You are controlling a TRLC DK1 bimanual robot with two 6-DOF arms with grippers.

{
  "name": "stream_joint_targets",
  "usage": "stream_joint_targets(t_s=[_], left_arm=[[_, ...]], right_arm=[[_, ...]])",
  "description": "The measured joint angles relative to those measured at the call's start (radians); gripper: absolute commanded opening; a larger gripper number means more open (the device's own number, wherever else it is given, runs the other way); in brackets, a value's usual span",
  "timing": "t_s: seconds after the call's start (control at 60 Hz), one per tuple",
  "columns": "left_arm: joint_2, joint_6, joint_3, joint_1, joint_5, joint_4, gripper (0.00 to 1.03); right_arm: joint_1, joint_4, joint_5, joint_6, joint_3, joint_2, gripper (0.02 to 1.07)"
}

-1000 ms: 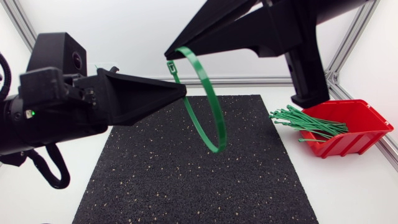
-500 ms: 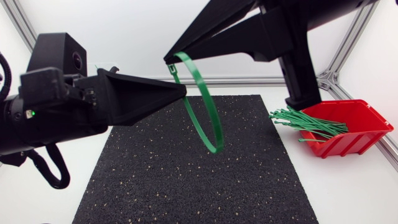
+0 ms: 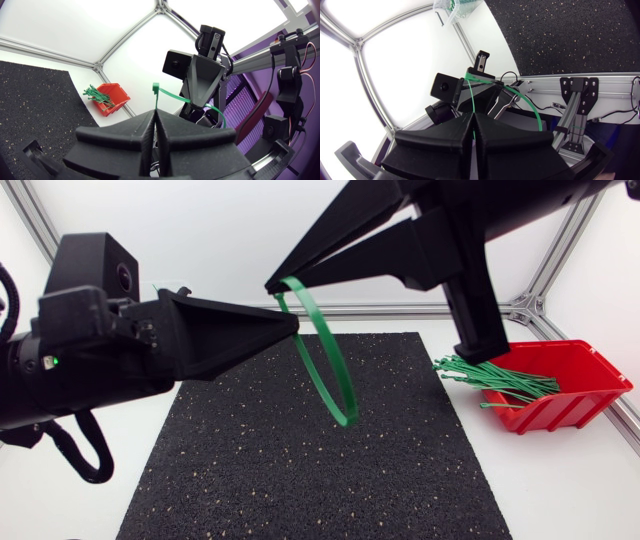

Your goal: Take a green cable tie from the red box, thread the tail through the head to close it, then place it in the transparent bin on the left.

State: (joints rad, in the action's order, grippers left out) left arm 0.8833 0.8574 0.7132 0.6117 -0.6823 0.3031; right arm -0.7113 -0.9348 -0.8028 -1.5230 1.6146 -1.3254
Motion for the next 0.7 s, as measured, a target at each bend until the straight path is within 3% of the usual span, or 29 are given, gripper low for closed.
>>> stream_joint_targets(t_s=[0.7], left_arm=[[-0.011,-0.039,0.0,0.034,0.034,-0.043,0.03]], right_arm=[[0.007,0.03,0.034,-0.004,-0.007,-0.017,0.09]])
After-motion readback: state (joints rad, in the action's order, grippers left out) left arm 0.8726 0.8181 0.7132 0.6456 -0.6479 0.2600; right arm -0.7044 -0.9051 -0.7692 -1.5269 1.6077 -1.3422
